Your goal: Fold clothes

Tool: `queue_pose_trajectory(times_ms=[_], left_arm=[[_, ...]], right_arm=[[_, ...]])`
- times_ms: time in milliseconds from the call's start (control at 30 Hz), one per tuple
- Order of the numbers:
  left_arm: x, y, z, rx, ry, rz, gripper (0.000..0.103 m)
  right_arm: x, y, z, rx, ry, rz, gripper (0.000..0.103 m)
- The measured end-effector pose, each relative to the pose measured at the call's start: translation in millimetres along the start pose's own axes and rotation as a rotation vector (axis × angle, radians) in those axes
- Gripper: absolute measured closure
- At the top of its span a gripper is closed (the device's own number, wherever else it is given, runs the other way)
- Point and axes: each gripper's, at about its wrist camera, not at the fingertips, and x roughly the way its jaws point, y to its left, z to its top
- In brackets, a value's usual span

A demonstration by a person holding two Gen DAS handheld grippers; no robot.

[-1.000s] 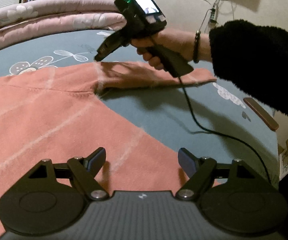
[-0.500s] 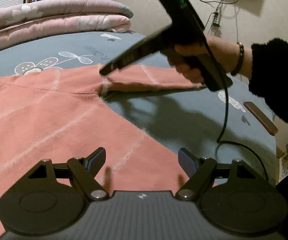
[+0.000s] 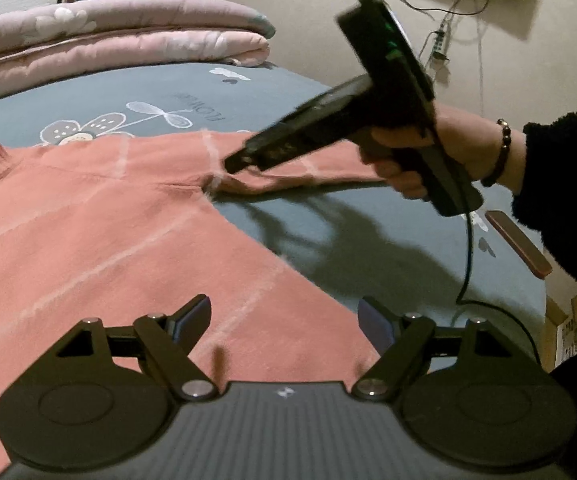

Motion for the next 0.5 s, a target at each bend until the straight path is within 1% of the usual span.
queue_pose_trajectory(times_ms=[67, 133, 233, 300, 333, 367, 400, 500], left_arm=[[0, 0, 0, -0.003, 0.009, 0.007, 0.023], [1, -2, -1, 0.001, 0.023, 0.018, 0.023], [-1, -2, -3, 0.011, 0.037, 0.032, 0.023], [-2, -3, -3, 0.018, 0.032, 0.048, 0.023], [-2, -3, -4, 0.021, 0.029, 0.056, 0.023], [-3, -4, -4, 0.025, 0.027, 0.064, 0.023], [-3, -4, -4, 0.028, 0.023, 0.072, 0.023], [-3, -6, -5, 0.03, 0.015, 0.085, 0.023]], right_arm=[[8, 11, 7, -0.005, -0.015, 0.017, 0.065], [18, 18, 9, 0.0, -0.008, 0.015, 0.065], [22, 14, 3, 0.07, 0.004, 0.022, 0.063], [19, 7, -4, 0.124, 0.02, 0.027, 0.053], [18, 5, -8, 0.138, 0.041, 0.021, 0.052], [16, 5, -13, 0.126, 0.062, -0.006, 0.054], [11, 4, -17, 0.128, 0.057, -0.023, 0.055], [-8, -7, -25, 0.218, 0.006, -0.016, 0.056]])
